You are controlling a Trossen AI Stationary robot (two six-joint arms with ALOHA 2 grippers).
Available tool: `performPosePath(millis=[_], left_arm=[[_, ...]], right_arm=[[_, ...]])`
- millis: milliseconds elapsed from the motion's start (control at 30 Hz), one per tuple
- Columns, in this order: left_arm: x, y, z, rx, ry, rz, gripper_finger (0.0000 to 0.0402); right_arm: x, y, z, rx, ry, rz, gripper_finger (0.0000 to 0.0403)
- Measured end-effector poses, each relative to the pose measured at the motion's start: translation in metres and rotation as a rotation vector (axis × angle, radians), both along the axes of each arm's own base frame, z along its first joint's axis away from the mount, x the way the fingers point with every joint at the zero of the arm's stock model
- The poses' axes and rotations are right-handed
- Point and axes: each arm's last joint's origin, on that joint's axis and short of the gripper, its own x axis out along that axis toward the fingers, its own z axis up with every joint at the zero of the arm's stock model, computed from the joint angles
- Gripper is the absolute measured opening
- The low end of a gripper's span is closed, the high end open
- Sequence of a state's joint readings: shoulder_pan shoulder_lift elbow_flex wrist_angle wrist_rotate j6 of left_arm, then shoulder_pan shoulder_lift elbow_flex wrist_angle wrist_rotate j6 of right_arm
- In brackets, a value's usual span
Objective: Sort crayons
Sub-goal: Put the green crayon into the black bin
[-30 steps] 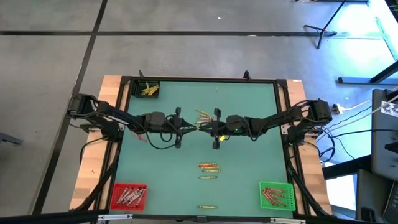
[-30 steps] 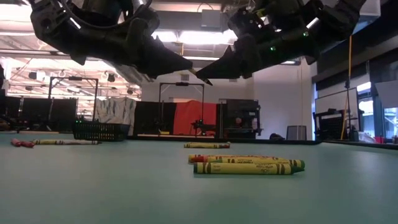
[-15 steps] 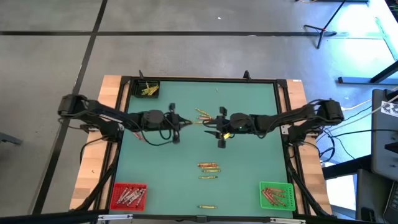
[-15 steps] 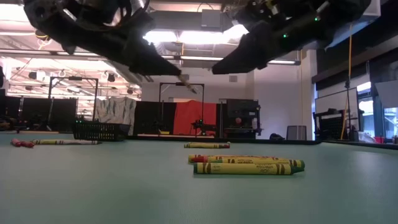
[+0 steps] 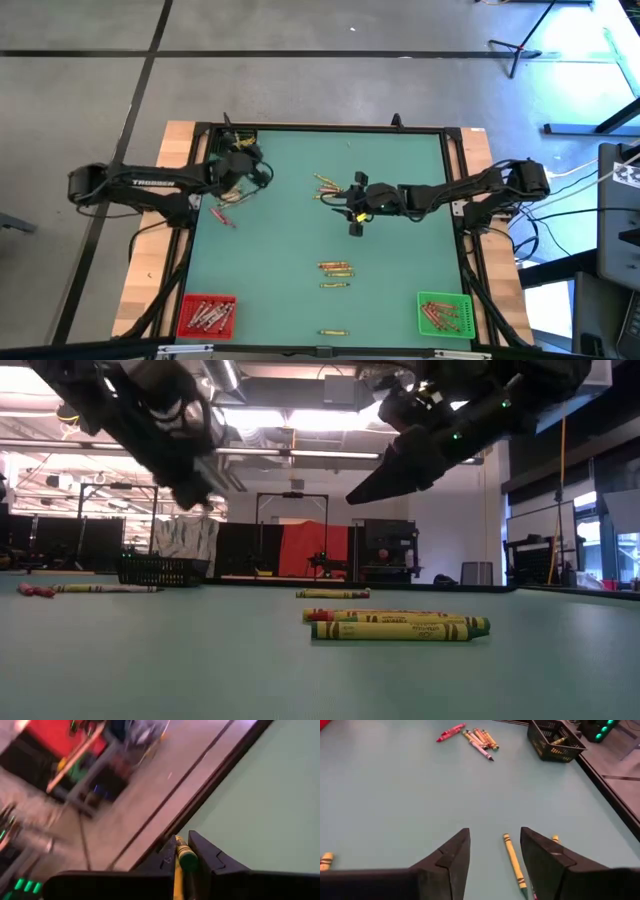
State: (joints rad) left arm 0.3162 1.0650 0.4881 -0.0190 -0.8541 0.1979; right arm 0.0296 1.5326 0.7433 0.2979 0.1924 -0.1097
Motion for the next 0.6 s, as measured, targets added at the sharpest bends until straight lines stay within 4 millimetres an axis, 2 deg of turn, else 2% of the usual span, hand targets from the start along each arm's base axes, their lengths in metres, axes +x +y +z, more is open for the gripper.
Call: performPosePath(millis=[300,433,600], left_arm=[[-0.026,0.049,-0.01,-0.085,0.002,0.216,0.0018],[-0.036,0.06,-0.01,-0.093,0.022,0.25,0.0023],[-0.04,0.064,-0.011,-0.111,0.022,0.252,0.0065]], right_arm=[[0.0,-0.002,-0.001,0.0,0.01,-0.004,0.017],[0.0,-0.002,-0.002,0.0,0.014,-0.004,0.017],[0.0,-0.002,-0.002,0.0,0.015,-0.004,0.017]])
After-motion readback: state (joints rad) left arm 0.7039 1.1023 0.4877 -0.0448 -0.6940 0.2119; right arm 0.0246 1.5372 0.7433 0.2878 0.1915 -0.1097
